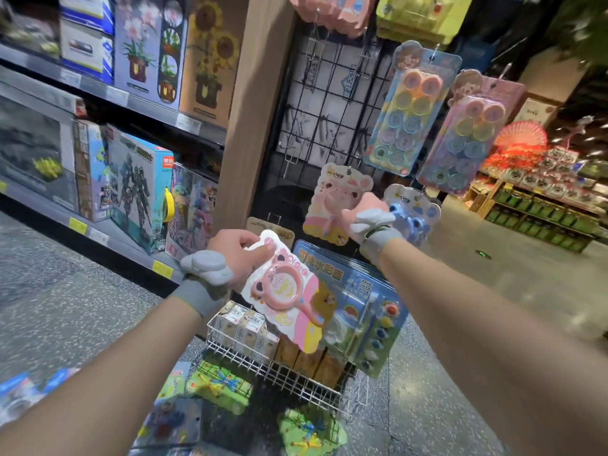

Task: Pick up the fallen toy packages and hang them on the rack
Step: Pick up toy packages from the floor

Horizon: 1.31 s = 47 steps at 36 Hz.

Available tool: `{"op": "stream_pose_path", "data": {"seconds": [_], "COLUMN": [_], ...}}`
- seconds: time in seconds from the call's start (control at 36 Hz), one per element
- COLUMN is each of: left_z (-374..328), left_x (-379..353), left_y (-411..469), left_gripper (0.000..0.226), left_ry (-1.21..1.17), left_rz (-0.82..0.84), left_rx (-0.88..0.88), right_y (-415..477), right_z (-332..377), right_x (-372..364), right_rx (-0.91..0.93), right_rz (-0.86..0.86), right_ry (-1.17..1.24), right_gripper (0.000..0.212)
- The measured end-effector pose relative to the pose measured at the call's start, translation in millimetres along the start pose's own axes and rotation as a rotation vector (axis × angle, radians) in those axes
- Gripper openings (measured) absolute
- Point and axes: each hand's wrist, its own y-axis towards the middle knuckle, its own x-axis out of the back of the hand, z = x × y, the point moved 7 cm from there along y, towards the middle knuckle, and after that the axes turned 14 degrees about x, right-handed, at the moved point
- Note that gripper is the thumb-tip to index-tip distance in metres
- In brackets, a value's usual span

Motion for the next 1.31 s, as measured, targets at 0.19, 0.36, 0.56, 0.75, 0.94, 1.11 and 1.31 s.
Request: {"op": "stream_pose_path", "data": {"seconds": [0.19,0.36,0.56,0.75,0.94,1.11,1.31], "left_z": [1,-2,-3,-5,5,-3,-3], "left_x": [-29,-38,-33,-32,-29,-28,-25], "left_y": [-2,-2,1,3,4,1,4], "left_gripper": [0.035,0.034,0.05,0.062,0.058,0.034,0.051], "left_ry": [0.056,0.07,0.081,0.025,0.1,0.14,0.124], "left_rz": [0.04,0.022,-0.004,0.004,0.062,0.06,0.044], "left_rx": [-0.018,-0.057,-0.071,-0.006,-0.041,-0.118,-0.117], "right_y": [-31,-47,-49,-49,-37,-32,-32], "right_z": [38,54,52,43,24,22,25], "right_x": [-41,-69,-85,-82,-67,-62,-58], "right_rx": [0.145,0.178,0.144,0.187,0.137,0.127,0.205], "right_rz": [0.166,0.273,0.316,0.346,0.225,0.223,0.263], "right_ry": [0.104,0.144,0.364,0.442,0.412,0.412,0.349], "right_gripper": [0.008,0.019,0.008,0.015,0.011,0.017,0.037]}}
